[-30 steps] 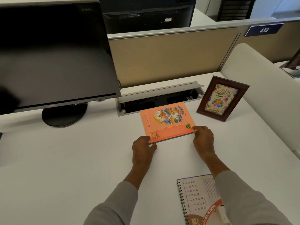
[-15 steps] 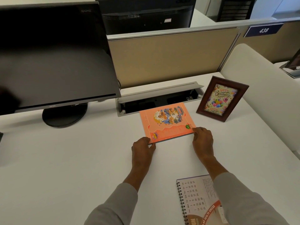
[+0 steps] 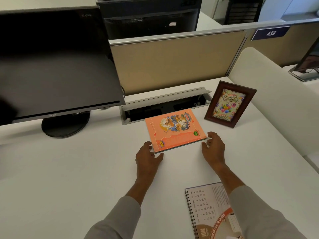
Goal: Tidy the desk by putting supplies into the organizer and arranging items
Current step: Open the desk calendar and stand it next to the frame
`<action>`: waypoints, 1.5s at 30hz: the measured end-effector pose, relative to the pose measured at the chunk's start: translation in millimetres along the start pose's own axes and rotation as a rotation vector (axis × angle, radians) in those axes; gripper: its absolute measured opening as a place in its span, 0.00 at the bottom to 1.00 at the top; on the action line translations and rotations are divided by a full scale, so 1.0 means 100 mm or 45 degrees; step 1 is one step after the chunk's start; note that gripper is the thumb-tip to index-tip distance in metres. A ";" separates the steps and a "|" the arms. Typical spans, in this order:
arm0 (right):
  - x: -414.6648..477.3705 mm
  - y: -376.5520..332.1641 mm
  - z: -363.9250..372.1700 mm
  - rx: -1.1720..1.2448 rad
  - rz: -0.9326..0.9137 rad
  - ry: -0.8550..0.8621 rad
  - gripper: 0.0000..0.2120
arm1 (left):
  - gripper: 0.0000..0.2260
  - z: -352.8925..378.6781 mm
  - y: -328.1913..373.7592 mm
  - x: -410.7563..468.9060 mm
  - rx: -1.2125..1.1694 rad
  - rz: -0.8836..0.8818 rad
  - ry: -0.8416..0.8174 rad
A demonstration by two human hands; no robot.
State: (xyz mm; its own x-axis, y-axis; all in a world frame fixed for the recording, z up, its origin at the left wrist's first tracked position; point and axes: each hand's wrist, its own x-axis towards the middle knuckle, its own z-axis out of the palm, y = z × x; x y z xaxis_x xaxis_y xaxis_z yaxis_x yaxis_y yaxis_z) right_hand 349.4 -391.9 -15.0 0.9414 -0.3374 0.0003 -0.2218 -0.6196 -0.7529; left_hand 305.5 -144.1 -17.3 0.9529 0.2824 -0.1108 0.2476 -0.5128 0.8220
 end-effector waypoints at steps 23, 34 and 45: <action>-0.81 0.06 -0.56 -0.063 -0.309 -0.269 0.05 | 0.29 0.05 0.23 -1.03 0.052 0.000 -0.231; -0.89 0.41 -0.87 -0.409 -0.259 -0.459 0.08 | 0.55 0.25 0.16 -1.96 0.471 0.318 -0.572; -1.00 0.48 -0.82 -0.491 -0.270 -0.525 0.07 | 0.65 0.53 0.01 -2.52 0.814 0.571 -0.860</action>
State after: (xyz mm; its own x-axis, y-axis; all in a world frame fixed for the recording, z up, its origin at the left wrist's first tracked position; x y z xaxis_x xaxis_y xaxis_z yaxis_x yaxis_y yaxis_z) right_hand 224.1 -445.8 2.7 0.9790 0.0765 -0.1892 -0.0222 -0.8818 -0.4711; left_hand 74.3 -258.3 -18.3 0.8315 -0.4541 -0.3200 -0.2961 -0.8496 0.4364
